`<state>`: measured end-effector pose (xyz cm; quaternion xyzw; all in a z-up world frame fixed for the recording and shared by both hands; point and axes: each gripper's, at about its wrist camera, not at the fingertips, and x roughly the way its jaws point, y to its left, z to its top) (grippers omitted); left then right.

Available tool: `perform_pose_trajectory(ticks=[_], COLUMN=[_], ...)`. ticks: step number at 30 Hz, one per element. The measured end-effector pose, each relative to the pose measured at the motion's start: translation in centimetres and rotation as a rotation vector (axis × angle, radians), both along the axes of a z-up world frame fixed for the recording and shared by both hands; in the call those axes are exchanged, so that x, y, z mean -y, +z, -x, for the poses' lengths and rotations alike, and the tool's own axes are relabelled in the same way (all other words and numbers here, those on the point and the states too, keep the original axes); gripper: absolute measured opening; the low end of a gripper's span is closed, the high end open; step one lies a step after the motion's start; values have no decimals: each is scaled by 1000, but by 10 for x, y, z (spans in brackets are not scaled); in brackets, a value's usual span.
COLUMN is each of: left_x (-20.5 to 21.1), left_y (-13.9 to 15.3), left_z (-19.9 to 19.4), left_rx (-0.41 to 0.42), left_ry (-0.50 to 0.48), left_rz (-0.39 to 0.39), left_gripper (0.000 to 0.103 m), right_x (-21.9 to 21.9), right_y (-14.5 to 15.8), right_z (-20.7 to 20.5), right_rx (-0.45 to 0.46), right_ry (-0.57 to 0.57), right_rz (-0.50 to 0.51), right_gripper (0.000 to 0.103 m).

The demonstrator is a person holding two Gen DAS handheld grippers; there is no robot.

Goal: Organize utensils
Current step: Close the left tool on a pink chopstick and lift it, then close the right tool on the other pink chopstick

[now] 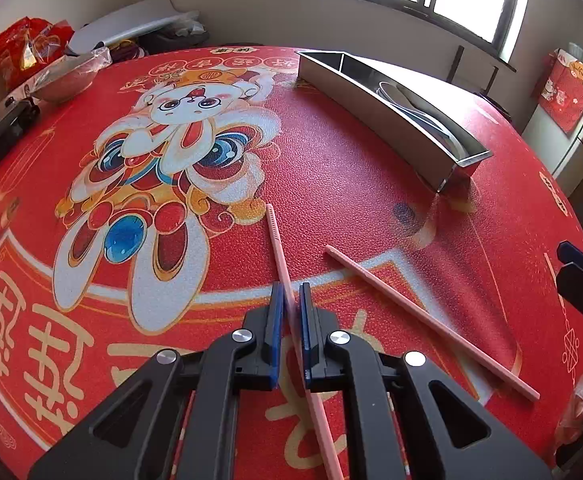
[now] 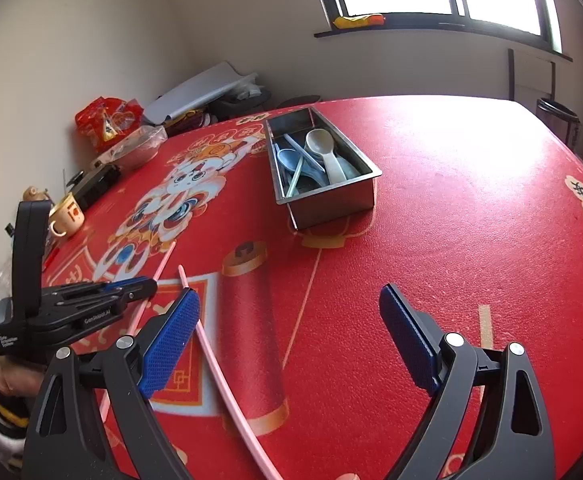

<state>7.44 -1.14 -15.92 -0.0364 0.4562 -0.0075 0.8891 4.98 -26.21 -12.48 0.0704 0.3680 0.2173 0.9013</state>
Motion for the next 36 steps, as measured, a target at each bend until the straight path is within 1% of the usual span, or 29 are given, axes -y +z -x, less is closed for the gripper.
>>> perform_pose_trajectory(ticks=[3,7,12,14,16,20,22,24,27,29,31,33,36], left_x=[8,21,25,26,22,4,-6,-16,-26,-32,-35,-35,-35], left_y=[1,0,-1,-2,-2,-2,-2,-2,-2,-2,-2,-3,-3], left_z=[11,31,42,44,44,37,33,29,25,24,23,24,24], left_rx=[-2,6,15,29,30,23,24,31,45,47,53,62,63], left_ry=[-48,-96,-115,-149,-180,-159,-134,-116,-107,-109,-118,-123,-123], left_rz=[-27,-96,-100,-118,-101,-96,-87,-80,-81,-62,-52,-55,-51], left_gripper=[11,11,11,11,11,6,6,6,6,6,6,6,6], right_x=[0,-4,-9,-10,-12,-13,-15,-17,-25,-33,-41,-45,-47], right_y=[2,1,-3,-5,-5,-6,-7,-10,-13,-15,-20,-24,-26], right_z=[4,7,6,7,8,11,10,6,3,5,4,2,4], right_rx=[10,10,-7,-5,6,20,24,3,-30,-27,-57,-84,-84], right_ry=[2,12,33,47,55,51,41,42,85,95,111,133,133], right_rz=[8,20,1,-4,15,41,56,70,80,138,175,174,196], right_gripper=[88,88,88,88,88,88,88,88,88,88,88,88,88])
